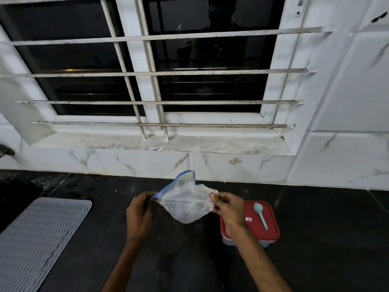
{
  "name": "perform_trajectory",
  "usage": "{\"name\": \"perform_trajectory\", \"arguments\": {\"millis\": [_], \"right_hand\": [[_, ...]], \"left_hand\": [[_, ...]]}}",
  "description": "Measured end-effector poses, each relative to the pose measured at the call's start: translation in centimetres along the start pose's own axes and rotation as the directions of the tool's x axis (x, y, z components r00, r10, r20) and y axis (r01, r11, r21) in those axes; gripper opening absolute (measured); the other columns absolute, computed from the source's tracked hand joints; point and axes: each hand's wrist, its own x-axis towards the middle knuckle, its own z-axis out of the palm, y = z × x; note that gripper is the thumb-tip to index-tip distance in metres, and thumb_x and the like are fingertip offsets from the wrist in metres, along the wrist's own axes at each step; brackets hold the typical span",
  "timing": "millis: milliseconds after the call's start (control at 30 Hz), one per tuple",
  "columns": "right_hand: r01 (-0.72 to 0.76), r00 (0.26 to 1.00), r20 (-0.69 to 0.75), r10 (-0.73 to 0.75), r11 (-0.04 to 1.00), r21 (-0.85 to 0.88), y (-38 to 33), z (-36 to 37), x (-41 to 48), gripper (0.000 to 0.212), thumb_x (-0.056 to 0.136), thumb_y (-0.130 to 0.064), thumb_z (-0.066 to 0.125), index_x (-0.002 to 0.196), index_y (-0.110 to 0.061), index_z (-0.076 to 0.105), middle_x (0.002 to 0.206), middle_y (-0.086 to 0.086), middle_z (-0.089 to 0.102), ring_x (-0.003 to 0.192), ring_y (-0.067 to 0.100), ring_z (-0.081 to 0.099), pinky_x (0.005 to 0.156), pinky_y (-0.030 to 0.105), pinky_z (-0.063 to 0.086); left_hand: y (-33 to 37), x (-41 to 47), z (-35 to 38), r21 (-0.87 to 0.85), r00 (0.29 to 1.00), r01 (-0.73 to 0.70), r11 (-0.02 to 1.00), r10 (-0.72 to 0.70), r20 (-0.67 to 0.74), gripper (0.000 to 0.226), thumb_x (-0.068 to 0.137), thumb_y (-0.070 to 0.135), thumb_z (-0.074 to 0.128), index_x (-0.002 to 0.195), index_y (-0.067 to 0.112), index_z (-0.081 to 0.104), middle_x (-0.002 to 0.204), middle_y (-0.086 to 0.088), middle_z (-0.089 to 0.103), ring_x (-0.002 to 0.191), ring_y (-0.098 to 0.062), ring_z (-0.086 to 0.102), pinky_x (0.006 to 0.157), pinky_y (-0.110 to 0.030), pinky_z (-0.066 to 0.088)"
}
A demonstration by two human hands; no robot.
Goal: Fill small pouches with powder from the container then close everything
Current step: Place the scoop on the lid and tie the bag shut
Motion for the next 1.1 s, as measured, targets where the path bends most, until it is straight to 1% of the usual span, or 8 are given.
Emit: {"name": "perform_trajectory", "arguments": {"millis": [100, 233, 333, 400, 500, 633, 800, 1100], "right_hand": [[-0.035, 0.999, 0.019, 0.036, 0.999, -0.019, -0.6, -0.6, 0.1, 0.003, 0.085, -0.001, 0.070, 0.083, -0.002, 0.072, 0.076, 0.010, 0.073, 0.071, 0.021, 0.069, 0.064, 0.031, 0.060], [0.024, 1.000, 0.017, -0.022, 0.994, -0.107, -0.8, -1.2, 0.2, 0.009, 0.085, -0.005, 0.072, 0.079, -0.010, 0.075, 0.075, 0.008, 0.074, 0.073, 0.022, 0.067, 0.068, 0.036, 0.057], [0.081, 0.997, 0.017, -0.079, 0.979, -0.185, -0.6, -1.4, 0.1, 0.013, 0.085, -0.008, 0.073, 0.076, -0.016, 0.076, 0.074, 0.005, 0.075, 0.072, 0.019, 0.067, 0.071, 0.037, 0.056], [0.137, 0.989, -0.015, -0.146, 0.956, -0.261, -0.5, -1.8, 0.3, 0.011, 0.086, -0.012, 0.073, 0.077, -0.018, 0.075, 0.073, 0.003, 0.075, 0.073, 0.020, 0.069, 0.069, 0.035, 0.055], [0.190, 0.977, -0.025, -0.213, 0.915, -0.357, -0.9, -2.3, 0.0, 0.013, 0.086, -0.014, 0.073, 0.075, -0.021, 0.072, 0.072, 0.000, 0.073, 0.073, 0.018, 0.069, 0.067, 0.028, 0.055], [0.281, 0.960, 0.126, -0.251, 0.867, -0.411, -1.1, -0.7, -1.1, 0.012, 0.084, -0.013, 0.075, 0.074, -0.020, 0.073, 0.072, 0.000, 0.073, 0.069, 0.012, 0.068, 0.067, 0.028, 0.055], [0.373, 0.927, 0.210, -0.310, 0.816, -0.442, -1.5, 0.2, -1.7, 0.005, 0.082, -0.018, 0.077, 0.081, -0.022, 0.075, 0.076, -0.010, 0.074, 0.073, 0.003, 0.069, 0.069, 0.019, 0.055], [0.297, 0.951, 0.166, -0.261, 0.921, -0.251, -1.9, 0.5, -1.9, 0.013, 0.074, -0.005, 0.081, 0.073, -0.015, 0.074, 0.074, 0.004, 0.074, 0.069, 0.012, 0.067, 0.071, 0.033, 0.055]], "left_hand": [[0.9, 0.2, -1.1, -0.243, 0.956, 0.109, 0.964, -0.035, 0.291, 0.021, 0.095, -0.004, 0.051, 0.098, 0.007, 0.069, 0.092, -0.006, 0.073, 0.084, -0.009, 0.068, 0.075, -0.020, 0.054], [-0.3, 0.7, -3.4, -0.245, 0.806, 0.204, 0.948, -0.021, 0.591, 0.015, 0.092, 0.008, 0.058, 0.093, 0.004, 0.072, 0.088, -0.014, 0.073, 0.082, -0.019, 0.067, 0.073, -0.026, 0.053], [-0.8, 1.7, -4.8, -0.149, 0.741, 0.194, 0.970, -0.046, 0.670, 0.029, 0.079, 0.043, 0.075, 0.089, 0.015, 0.076, 0.083, -0.009, 0.074, 0.076, -0.014, 0.066, 0.070, -0.024, 0.051], [-1.1, 2.7, -5.8, -0.094, 0.799, 0.122, 0.988, -0.042, 0.601, 0.049, 0.068, 0.065, 0.073, 0.087, 0.021, 0.075, 0.084, -0.008, 0.076, 0.079, -0.014, 0.070, 0.076, -0.026, 0.054], [0.2, 3.4, -6.2, -0.094, 0.912, 0.055, 0.994, -0.012, 0.411, 0.046, 0.077, 0.064, 0.066, 0.095, 0.022, 0.073, 0.093, -0.004, 0.075, 0.089, -0.013, 0.071, 0.083, -0.029, 0.056], [4.8, 3.9, -1.8, 0.129, 0.881, 0.107, 0.986, -0.154, 0.447, 0.042, 0.083, 0.059, 0.059, 0.107, 0.025, 0.066, 0.098, 0.010, 0.069, 0.091, -0.002, 0.066, 0.078, -0.022, 0.053], [6.1, 4.5, 1.3, 0.366, 0.903, 0.043, 0.930, -0.193, 0.384, 0.022, 0.085, 0.042, 0.070, 0.080, 0.021, 0.074, 0.074, 0.005, 0.071, 0.069, -0.009, 0.067, 0.065, -0.029, 0.056], [3.7, 4.0, 0.5, -0.198, 0.923, 0.382, 0.903, -0.363, 0.126, 0.034, 0.093, 0.023, 0.064, 0.072, -0.003, 0.067, 0.064, -0.015, 0.058, 0.066, -0.025, 0.053, 0.057, -0.032, 0.044]]}}
